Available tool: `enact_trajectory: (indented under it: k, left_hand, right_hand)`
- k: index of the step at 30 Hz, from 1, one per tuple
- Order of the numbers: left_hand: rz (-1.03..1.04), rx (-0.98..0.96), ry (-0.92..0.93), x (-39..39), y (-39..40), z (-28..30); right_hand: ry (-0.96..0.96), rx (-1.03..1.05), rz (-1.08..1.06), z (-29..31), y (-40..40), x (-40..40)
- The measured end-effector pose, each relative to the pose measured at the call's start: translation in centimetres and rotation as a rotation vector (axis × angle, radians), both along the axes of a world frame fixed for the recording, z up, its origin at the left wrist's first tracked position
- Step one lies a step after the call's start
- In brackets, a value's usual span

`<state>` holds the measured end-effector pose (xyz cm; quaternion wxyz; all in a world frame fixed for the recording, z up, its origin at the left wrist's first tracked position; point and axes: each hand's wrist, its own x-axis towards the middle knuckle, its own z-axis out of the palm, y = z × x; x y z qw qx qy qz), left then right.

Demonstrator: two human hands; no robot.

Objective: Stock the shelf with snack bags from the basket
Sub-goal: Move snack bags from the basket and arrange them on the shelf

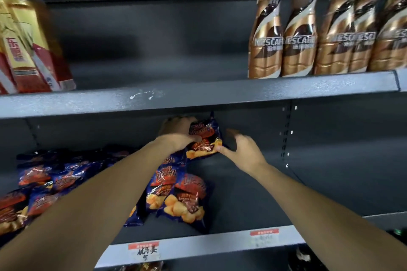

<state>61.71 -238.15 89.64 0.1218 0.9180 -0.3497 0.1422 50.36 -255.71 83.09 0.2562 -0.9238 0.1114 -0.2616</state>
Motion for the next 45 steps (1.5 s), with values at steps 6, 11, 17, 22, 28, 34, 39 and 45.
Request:
enact_trajectory:
  k: [6,11,17,22,28,34,39,45]
  left_hand:
    - [-0.041,0.113,-0.156,1.5,-3.7,-0.1]
    - [-0.026,0.227,-0.094,3.2,-6.1,-3.3]
    - [0.003,0.281,-0.029,5.5,-7.9,-6.6]
    - [-0.014,0.383,0.003,5.7,-8.4,-8.3]
    - [-0.065,0.429,-0.033,5.4,-6.5,-8.5]
    - [-0.059,0.261,-0.073,4.6,-1.4,-6.2]
    - [0.031,0.143,-0.073,3.5,4.8,-5.5]
    - [0.172,0.097,-0.153,1.4,10.4,-5.9]
  right_hand:
    - [-0.065,-0.182,-0.041,0.3,-2.2,-0.5]
    - [0.035,-0.352,-0.033,-2.9,-3.5,-0.7]
    - [0.143,-0.372,0.008,-5.4,-4.8,-1.4]
    - [0.26,-0.398,0.028,-7.0,-5.6,-1.6]
    - [0.272,-0.387,0.06,-7.8,-4.2,-0.3]
    - [0.195,-0.382,0.143,-6.4,-0.3,1.7]
    - [0.1,-0.361,0.194,-4.4,3.4,2.8]
    - [0.071,-0.394,0.279,-3.3,7.2,2.3]
